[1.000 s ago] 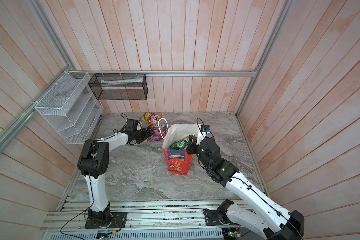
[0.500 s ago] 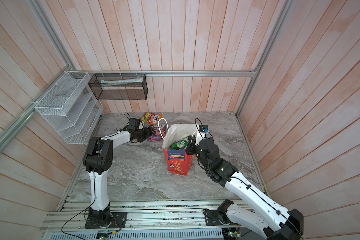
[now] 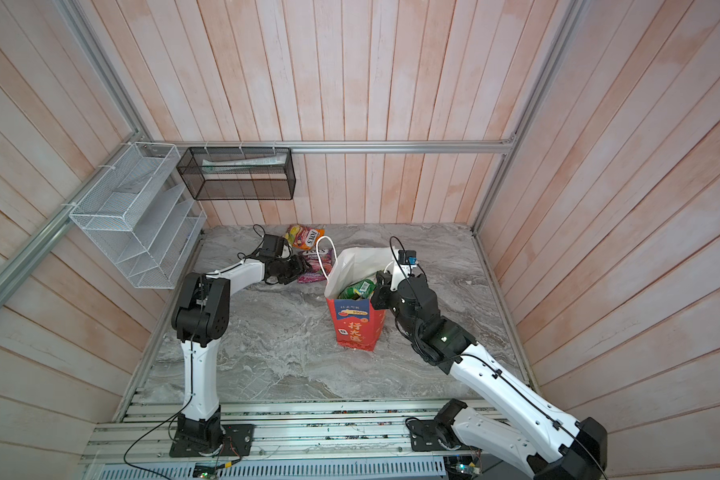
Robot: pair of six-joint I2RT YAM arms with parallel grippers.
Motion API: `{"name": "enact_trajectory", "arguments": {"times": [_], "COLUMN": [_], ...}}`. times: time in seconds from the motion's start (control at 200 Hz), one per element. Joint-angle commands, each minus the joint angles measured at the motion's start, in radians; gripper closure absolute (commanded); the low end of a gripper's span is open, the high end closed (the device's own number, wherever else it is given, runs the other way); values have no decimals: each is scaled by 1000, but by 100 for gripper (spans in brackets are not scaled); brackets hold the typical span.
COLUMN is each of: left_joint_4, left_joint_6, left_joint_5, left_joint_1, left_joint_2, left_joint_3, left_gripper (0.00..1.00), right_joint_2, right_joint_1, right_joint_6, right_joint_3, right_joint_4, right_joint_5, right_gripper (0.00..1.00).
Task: Place the snacks into the paper bag
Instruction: 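Lower the open left gripper onto the purple Berries packet, then close the left gripper on the top edge of the purple packet, then lift the purple packet with the left gripper over the bag opening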
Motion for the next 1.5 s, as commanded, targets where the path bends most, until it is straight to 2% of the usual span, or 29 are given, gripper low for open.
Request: {"name": "enact_trajectory", "arguments": {"times": [0.0,0.215,0.505,0.625,0.78,1.05,1.496], "left_joint_4": [-77,-110,-121,-107,-59,-7,29], "left_joint_6": [-3,-3,-9,-32,-72,-123,-172], "left_joint_5": [-12,-6,40,79,81,31,-56], "left_joint_1": [-5,-6,-6,-7,-23,-68,-90], "left_joint_2": [59,88,88,45,-77,-311,-598], "left_joint_3": [11,41,56,41,-29,-133,-244], "left_gripper": [42,55,85,91,100,100,100], "right_joint_2": [-9,-11,-9,-10,-10,-11,-10], "right_joint_1": [7,8,8,9,8,10,14], "right_joint_6": [-6,-7,-10,-10,-10,-10,-11], "right_joint_3": [26,25,24,26,24,24,26], "right_joint_4": [4,5,5,5,5,5,6], "right_joint_5": [9,8,13,12,14,16,16], "right_gripper": [100,100,100,100,100,100,100]}}
